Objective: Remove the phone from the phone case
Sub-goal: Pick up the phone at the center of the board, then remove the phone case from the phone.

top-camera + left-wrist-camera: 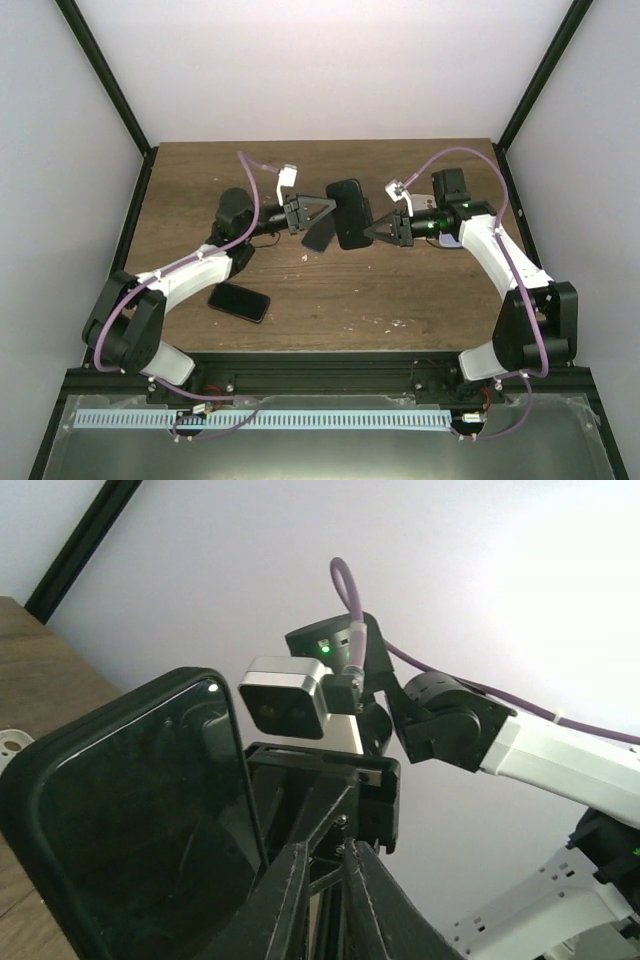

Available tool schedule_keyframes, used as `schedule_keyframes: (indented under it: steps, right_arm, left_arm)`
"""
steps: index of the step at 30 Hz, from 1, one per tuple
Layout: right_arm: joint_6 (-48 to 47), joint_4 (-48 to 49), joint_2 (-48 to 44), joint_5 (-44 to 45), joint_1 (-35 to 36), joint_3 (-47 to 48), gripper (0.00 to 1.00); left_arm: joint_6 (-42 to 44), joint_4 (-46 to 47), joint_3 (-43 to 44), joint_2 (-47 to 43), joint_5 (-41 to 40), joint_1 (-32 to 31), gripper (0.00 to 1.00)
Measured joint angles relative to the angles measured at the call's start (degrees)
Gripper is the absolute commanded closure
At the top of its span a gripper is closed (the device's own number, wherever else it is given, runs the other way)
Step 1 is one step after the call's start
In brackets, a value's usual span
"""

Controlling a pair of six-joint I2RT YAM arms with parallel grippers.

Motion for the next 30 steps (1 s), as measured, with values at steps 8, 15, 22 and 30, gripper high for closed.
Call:
schedule_keyframes:
  steps: [8,15,22,30]
  right_arm:
    - [0.35,0.24,-0.66,-1.42,0.0,-1.05,0.99]
    - [0.42,0.35,-3.32,-3.37,0.0,-1.05,0.99]
    - [-0.33,-0.7,-3.21,-5.9,0.04,-1.03,0.99]
    - [-1.51,-2.19,-2.29,-6.84,0.11,-1.03,0.99]
  left_arm:
    - [0.92,-0.68,-2.71,-1.55,-1.62,-0.04,0.31]
    - [9.05,-16.06,-4.22,-10.01,-15.91,-0.04,0.23]
    - [9.03,-13.62,-3.56,-2.84,-10.67,-2.29,0.5]
    - [1.53,0.55,-3.32,2.43,-3.54,-3.67,0.78]
